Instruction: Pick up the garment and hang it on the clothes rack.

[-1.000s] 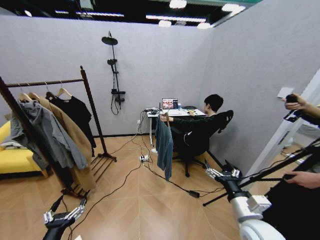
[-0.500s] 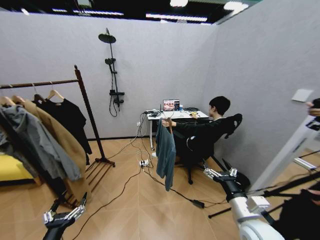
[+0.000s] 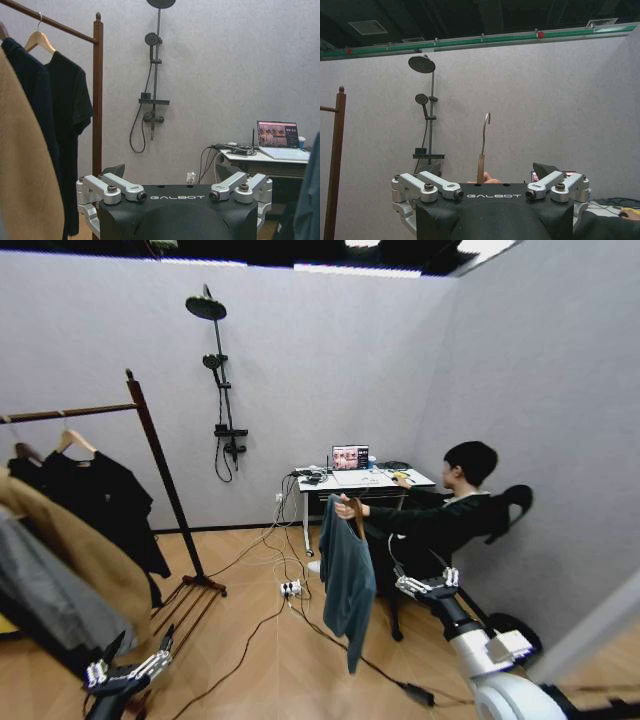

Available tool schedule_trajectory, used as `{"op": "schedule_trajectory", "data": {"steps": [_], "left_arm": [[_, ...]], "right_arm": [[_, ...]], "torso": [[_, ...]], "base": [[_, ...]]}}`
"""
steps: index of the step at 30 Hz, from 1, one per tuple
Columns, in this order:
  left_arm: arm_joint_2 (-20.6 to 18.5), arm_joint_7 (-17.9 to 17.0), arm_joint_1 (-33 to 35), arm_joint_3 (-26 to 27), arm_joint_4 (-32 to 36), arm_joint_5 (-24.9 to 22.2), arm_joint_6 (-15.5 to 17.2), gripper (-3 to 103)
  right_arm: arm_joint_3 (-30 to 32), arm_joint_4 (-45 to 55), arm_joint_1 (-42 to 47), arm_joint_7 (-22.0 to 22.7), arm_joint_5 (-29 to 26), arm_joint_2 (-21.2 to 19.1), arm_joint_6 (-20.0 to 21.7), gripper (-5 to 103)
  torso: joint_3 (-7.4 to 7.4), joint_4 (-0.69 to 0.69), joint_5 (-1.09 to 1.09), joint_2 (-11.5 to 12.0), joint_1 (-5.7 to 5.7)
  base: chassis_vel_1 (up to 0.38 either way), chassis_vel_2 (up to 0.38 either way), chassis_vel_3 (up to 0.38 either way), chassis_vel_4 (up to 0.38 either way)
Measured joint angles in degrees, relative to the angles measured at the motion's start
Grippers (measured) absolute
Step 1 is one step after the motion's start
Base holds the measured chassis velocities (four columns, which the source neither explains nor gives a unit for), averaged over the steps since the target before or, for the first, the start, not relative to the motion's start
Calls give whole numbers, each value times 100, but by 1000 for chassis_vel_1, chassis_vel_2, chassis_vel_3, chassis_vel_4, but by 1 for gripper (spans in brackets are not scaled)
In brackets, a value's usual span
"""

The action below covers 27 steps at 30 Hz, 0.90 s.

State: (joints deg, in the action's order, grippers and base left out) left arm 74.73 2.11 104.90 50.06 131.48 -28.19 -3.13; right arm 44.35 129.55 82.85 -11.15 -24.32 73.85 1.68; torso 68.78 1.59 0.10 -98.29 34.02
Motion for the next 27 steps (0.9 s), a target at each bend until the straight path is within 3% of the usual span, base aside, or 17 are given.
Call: {"op": "schedule_trajectory", "data": {"steps": [2, 5, 13, 22, 27], "left_arm": [[0, -3, -1, 0, -1, 0, 0, 100], [0, -3, -1, 0, -1, 0, 0, 100], [-1, -2, 1, 0, -1, 0, 0, 100], [0, -3, 0, 0, -1, -1, 1, 100], [-1, -3, 0, 0, -1, 0, 0, 100]], "right_arm": [[-35, -34, -30, -59, -12, -9, -24, 100], [-69, -61, -84, -137, -26, -43, -38, 100], [-87, -268, -411, -202, -232, -340, 33, 100], [-202, -491, -572, 105, -254, -352, -98, 100], [-254, -612, -686, 265, -297, -430, 147, 100]], "torso": [[1, 3, -18, 2, 5], [1, 3, -6, 2, 5], [-2, 5, -9, -3, -7], [-1, 4, -8, -3, -4], [-1, 4, -9, -2, -1]], "base": [[-265, 296, 251, -276], [-217, 224, 197, -192], [-30, 43, 3, -7], [43, -31, -25, 31], [-12, 8, 20, -5]]}}
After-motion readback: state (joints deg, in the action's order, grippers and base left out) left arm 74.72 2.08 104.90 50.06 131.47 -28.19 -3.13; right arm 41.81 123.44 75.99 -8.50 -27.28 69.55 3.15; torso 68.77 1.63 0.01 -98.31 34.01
